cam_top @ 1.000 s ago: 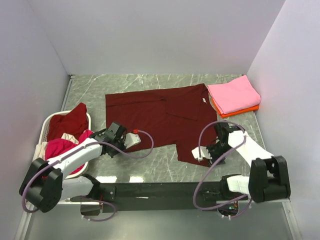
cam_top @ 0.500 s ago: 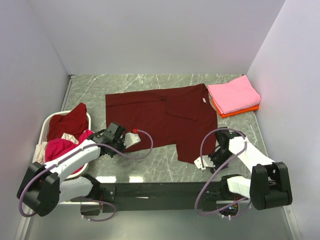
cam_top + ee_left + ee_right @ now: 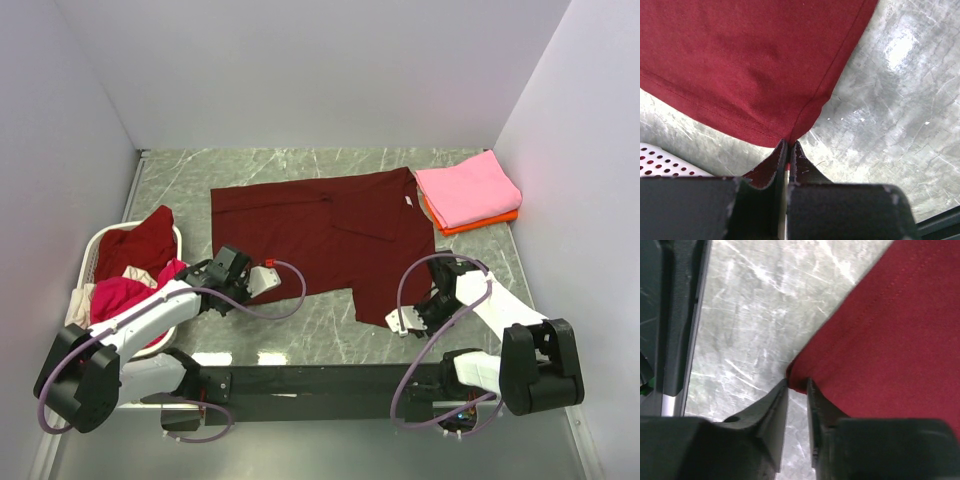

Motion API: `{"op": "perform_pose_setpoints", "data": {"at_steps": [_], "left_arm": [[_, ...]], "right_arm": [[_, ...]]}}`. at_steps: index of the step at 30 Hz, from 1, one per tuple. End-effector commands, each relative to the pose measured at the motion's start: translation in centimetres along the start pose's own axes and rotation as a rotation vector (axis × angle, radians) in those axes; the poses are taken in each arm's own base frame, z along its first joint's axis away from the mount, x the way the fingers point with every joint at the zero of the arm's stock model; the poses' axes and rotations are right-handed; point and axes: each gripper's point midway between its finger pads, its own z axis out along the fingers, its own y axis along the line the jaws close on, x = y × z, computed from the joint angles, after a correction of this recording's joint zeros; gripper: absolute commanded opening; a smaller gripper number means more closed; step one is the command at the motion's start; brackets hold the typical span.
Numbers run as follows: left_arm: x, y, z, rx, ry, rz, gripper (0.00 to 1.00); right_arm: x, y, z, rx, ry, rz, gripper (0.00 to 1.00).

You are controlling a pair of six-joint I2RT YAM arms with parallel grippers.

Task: Fold and stack the t-shirts
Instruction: Fold the tshirt

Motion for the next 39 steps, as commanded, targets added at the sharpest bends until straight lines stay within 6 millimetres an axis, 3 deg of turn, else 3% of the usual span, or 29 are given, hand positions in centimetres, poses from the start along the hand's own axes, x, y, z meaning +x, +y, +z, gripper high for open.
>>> {"op": "perform_pose_setpoints", "data": {"at_steps": [1,3,5,15,20,30,39], "left_arm": [[-0.7,-0.1,-0.2,0.000,-0.043,-0.004,0.00],[-0.8,-0.1,-0.2,0.001,-0.048,-0.003,0.00],[-0.8,-0.1,-0.2,0.000,-0.049,-0.003,0.00],[-1.0,-0.1,-0.5,-0.009,-0.071,0.000,0.00],[-1.0,0.0,-0.7,-0.012,-0.074,0.000,0.00],[-1.8,1.1,-1.5,-0.069,-0.114,-0.018,0.00],[-2.3,2.0,-1.9,-0.108,-0.118,-0.070,0.00]], "right_arm": [[0.3,-0.8,-0.1,0.023,0.014,0.014,0.22],[0.2,-0.8,-0.1,0.027,0.011,0.021,0.16],[0.0,-0.9,0.0,0.032,0.001,0.029,0.00],[-0.5,-1.8,-0.7,0.111,-0.017,0.079,0.00],[-1.0,-3.7,-1.9,0.210,-0.036,0.130,0.00],[-1.1,-9.8,-7.8,0.591,-0.048,0.314,0.00],[-1.9,-12.6,-11.2,0.760,-0.115,0.383,0.00]]}}
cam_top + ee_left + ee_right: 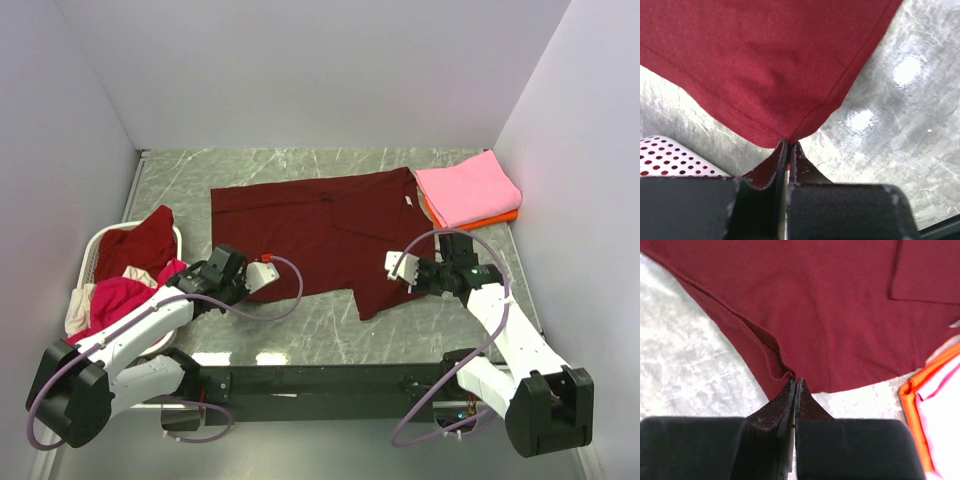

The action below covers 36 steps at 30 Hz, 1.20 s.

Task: Fold and stack the t-shirts
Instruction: Fold the tshirt

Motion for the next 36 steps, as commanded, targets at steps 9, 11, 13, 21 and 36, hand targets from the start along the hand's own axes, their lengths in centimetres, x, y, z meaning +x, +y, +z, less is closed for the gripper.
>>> {"op": "perform_pose_setpoints", "data": {"at_steps": [9,11,13,21,36], "left_arm": [[-2.4,2.6,-1.3,-0.116,-0.080,-0.068,0.00],[-2.6,3.1,-1.5,-0.135,-0.083,-0.077,0.00],[-2.7,3.4,-1.7,-0.149,-0.089,-0.081,0.00],[-3.4,4.9,-2.7,-0.206,-0.105,-0.094,0.00],[-4.9,7.4,-3.7,-0.245,-0.120,-0.117,0.00]], "right_arm": [[-4.9,-5.8,-3.2,0.194,-0.152,0.066,0.00],[-5.4,-6.2,-3.5,0.205,-0.166,0.065,0.00],[-6.0,-6.7,-4.0,0.218,-0.180,0.065,0.00],[-7.5,-7.5,-5.6,0.254,-0.232,0.060,0.00],[-9.7,-10.0,-8.2,0.367,-0.288,0.038,0.00]]}}
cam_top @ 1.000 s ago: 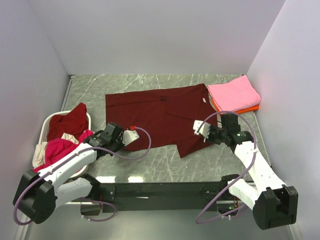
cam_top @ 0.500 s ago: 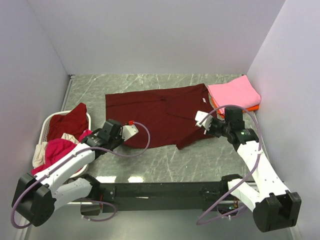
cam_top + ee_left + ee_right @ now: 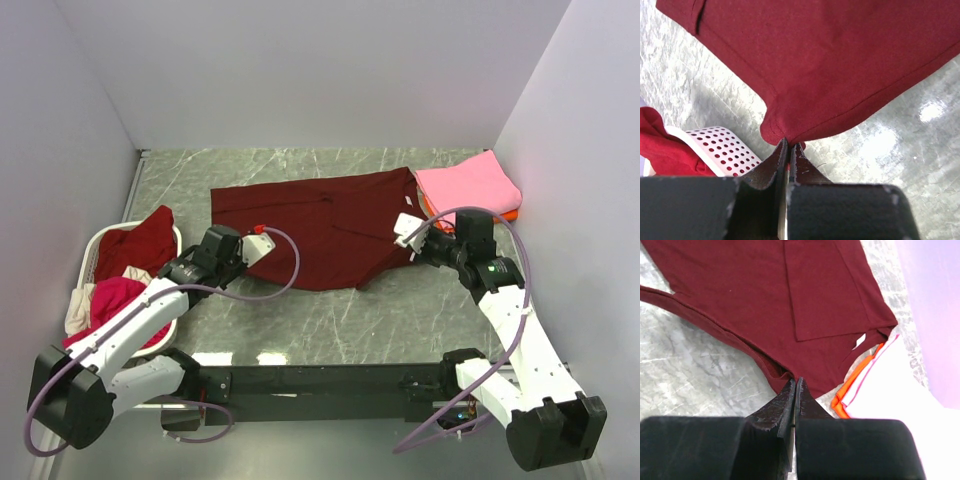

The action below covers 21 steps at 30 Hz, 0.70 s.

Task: Fold and stack the t-shirts
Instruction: Fold the tshirt

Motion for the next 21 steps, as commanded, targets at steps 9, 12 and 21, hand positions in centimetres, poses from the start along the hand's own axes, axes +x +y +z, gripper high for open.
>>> {"op": "perform_pose_setpoints", "data": {"at_steps": [9,12,21], "left_arm": [[-1.0,3.0,0.1,-0.051,-0.015,-0.047,0.00],[-0.5,3.3,0.6,-0.051,-0.002,-0.055,0.00],[-0.3,4.0,2.1,-0.028,0.009,-0.084,0.00]], "right_arm": [[-3.7,-5.5,-1.6,0.189,-0.065,-0.028,0.00],[-4.1,-6.5,-1.6,0.215,-0.072,-0.022,0.00],[-4.9,-8.4,-0.5,0.236,-0.104,-0.003,0.00]]}}
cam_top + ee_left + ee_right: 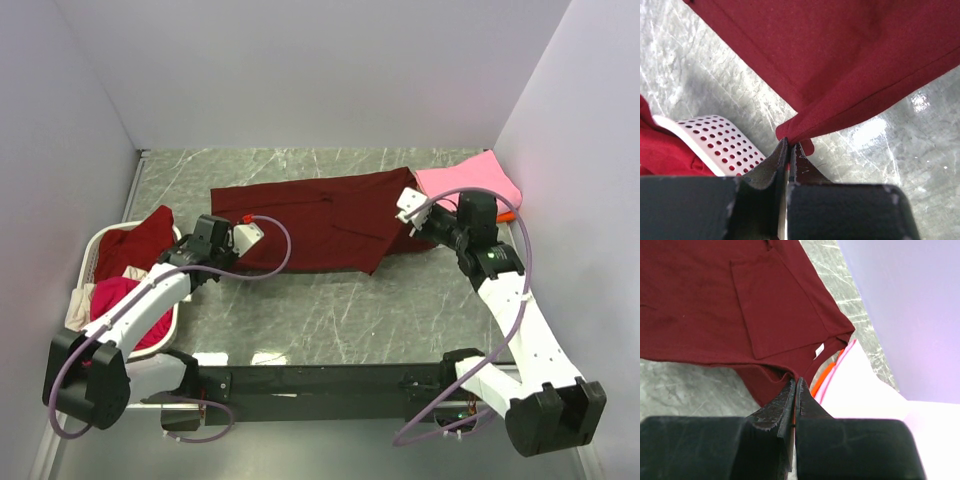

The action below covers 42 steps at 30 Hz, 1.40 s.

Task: Fold and stack the t-shirts
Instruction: Fold the tshirt

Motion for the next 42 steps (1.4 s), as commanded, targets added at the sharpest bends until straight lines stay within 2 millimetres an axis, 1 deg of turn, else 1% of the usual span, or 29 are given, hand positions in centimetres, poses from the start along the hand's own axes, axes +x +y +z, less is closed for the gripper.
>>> {"op": "perform_pose_setpoints", "data": {"at_steps": [1,4,5,11,14,18,21,23,25,26,33,34,36,39,42], "left_arm": [[-2.8,1.7,0.0,-0.020,-0.080,-0.013,0.00],[-2.9,2.1,0.5,-0.018,-0.073,-0.015,0.00],[-3.0,2.3,0.7,-0.020,-0.071,-0.015,0.00],[-3.2,3.2,2.1,-0.015,-0.054,-0.026,0.00],[-3.0,3.5,3.0,-0.005,-0.037,-0.035,0.00],[-2.1,3.6,4.7,0.018,0.026,-0.040,0.00],[-2.0,3.5,5.6,0.029,0.038,-0.052,0.00],[-2.3,3.8,6.0,0.021,0.034,-0.055,0.00],[-2.3,4.1,6.2,0.016,0.035,-0.060,0.00],[-2.4,4.2,6.3,0.012,0.032,-0.060,0.00],[-3.5,5.7,7.2,-0.010,0.030,-0.055,0.00],[-3.5,5.8,7.3,-0.010,0.032,-0.051,0.00],[-3.6,6.2,7.7,-0.012,0.039,-0.048,0.00],[-3.6,6.6,8.2,-0.011,0.046,-0.048,0.00],[-3.8,7.1,8.6,-0.008,0.051,-0.049,0.00]], "right_arm": [[-2.7,-3.1,0.2,0.079,-0.070,-0.012,0.00],[-2.4,-3.5,1.3,0.071,-0.064,-0.001,0.00],[-2.7,-3.9,1.4,0.083,-0.067,-0.002,0.00],[-2.5,-5.1,2.8,0.097,-0.060,0.003,0.00],[-2.2,-5.4,3.4,0.102,-0.054,0.005,0.00],[-2.1,-5.9,4.1,0.101,-0.051,-0.002,0.00],[-2.2,-6.3,4.6,0.098,-0.050,-0.005,0.00],[-2.2,-6.6,5.1,0.098,-0.048,-0.005,0.00],[-2.0,-6.8,5.6,0.094,-0.041,-0.001,0.00],[-2.1,-7.2,5.6,0.103,-0.040,-0.005,0.00],[-1.2,-7.8,7.5,0.099,-0.018,0.012,0.00],[-1.4,-8.0,7.7,0.102,-0.020,0.014,0.00],[-0.8,-8.0,8.3,0.097,-0.007,0.022,0.00],[-1.0,-8.5,8.7,0.104,-0.008,0.016,0.00],[-0.6,-8.9,9.3,0.102,0.005,0.020,0.00]]}}
